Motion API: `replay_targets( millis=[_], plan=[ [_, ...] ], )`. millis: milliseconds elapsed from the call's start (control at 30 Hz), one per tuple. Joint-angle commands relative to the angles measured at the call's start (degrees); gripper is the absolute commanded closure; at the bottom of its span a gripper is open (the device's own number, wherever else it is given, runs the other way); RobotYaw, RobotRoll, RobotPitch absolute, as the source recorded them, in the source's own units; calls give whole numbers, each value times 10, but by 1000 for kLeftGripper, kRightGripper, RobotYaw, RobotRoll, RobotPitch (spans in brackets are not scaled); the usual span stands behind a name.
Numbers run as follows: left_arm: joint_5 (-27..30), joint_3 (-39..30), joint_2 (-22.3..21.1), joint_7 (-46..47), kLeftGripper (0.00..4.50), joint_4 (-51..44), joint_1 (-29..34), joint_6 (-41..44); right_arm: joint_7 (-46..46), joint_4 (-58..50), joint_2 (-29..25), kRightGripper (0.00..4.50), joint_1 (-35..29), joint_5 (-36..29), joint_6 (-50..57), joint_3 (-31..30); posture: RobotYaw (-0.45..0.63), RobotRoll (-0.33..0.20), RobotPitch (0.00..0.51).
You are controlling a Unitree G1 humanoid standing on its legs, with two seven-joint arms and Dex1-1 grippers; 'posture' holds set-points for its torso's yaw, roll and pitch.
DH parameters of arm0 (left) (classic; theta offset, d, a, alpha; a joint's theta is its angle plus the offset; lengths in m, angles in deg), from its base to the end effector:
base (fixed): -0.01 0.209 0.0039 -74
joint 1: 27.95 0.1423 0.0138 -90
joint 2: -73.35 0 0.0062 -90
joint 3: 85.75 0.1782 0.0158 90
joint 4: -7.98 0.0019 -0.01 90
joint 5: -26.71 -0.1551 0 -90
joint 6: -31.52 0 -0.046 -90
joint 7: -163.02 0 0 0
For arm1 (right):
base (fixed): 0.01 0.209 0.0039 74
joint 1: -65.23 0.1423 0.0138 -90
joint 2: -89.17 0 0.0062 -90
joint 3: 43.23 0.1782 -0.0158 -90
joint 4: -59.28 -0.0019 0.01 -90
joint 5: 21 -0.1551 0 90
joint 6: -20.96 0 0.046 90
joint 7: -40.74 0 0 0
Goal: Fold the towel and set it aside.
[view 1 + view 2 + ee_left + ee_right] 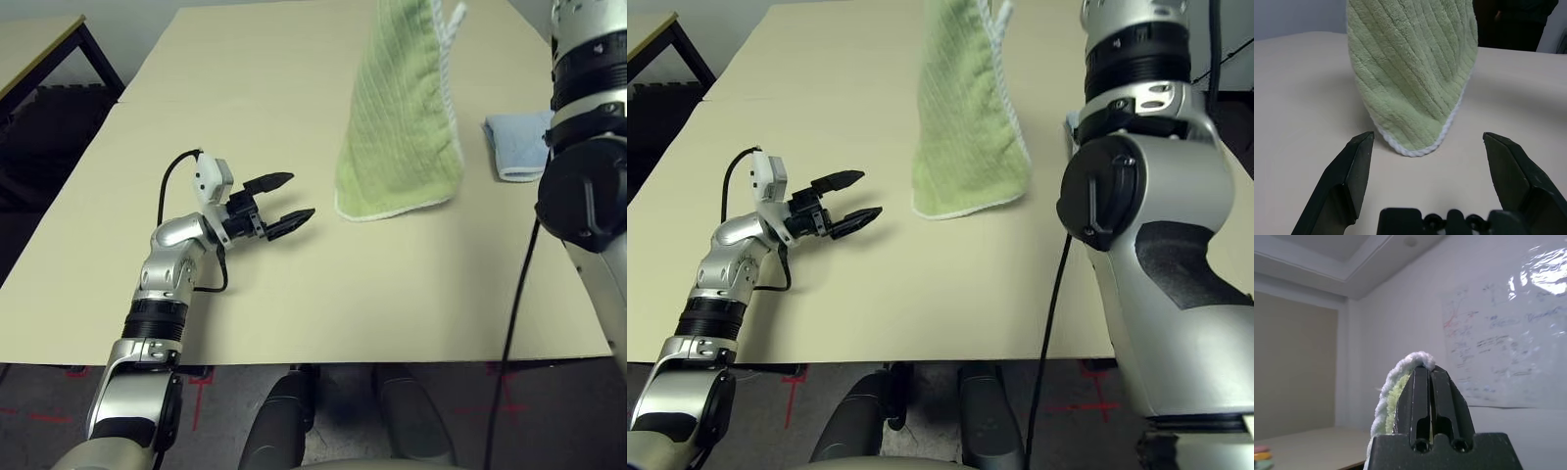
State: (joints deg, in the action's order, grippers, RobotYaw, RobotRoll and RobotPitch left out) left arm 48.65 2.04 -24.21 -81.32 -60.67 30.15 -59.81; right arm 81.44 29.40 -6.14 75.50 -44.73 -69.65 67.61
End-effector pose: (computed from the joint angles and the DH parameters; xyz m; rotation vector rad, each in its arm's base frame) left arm 0.3156 0.2190 0.1437 0.1268 -0.2058 -1.0899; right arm 0.3456 -0.1679 0.4272 0.1997 -0.8769 0.7561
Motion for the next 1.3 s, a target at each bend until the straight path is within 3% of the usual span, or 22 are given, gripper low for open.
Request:
replay_targets(
  millis=[33,133,300,567,700,900,1067,1133,1300],
  plan=[
    [-11,10,11,7,0,2,-3,-6,-62,20,3,4474,4,49,-11,-32,-115,0,134],
    [-13,16,19,11,0,-1,-1,-8,-163,32,18,4474,4,81,12,-49,-111,0,134],
    [-15,20,24,13,0,-6,3,-8,-265,26,60,4474,38,-1,87,30,-102,0,134],
    [-31,26,30,30,0,2,-4,-17,-278,3,70,4474,67,-48,129,61,-98,0,130],
    [-67,27,49,99,0,19,-22,-26,-283,-9,71,4474,72,-62,145,66,-94,0,130],
    [-58,32,61,95,0,8,-37,-21,-210,-53,63,4474,65,-82,171,58,-89,0,130],
    [-61,38,43,75,0,-1,-26,-19,-40,-104,33,4474,6,-15,88,-33,-92,0,131],
    [-64,41,36,70,0,-2,-22,-22,2,-106,27,4474,-9,-16,73,-42,-92,0,132],
    [-61,45,43,74,0,-4,-25,-18,14,-103,37,4474,-11,-10,66,-52,-89,0,136]
  ],
)
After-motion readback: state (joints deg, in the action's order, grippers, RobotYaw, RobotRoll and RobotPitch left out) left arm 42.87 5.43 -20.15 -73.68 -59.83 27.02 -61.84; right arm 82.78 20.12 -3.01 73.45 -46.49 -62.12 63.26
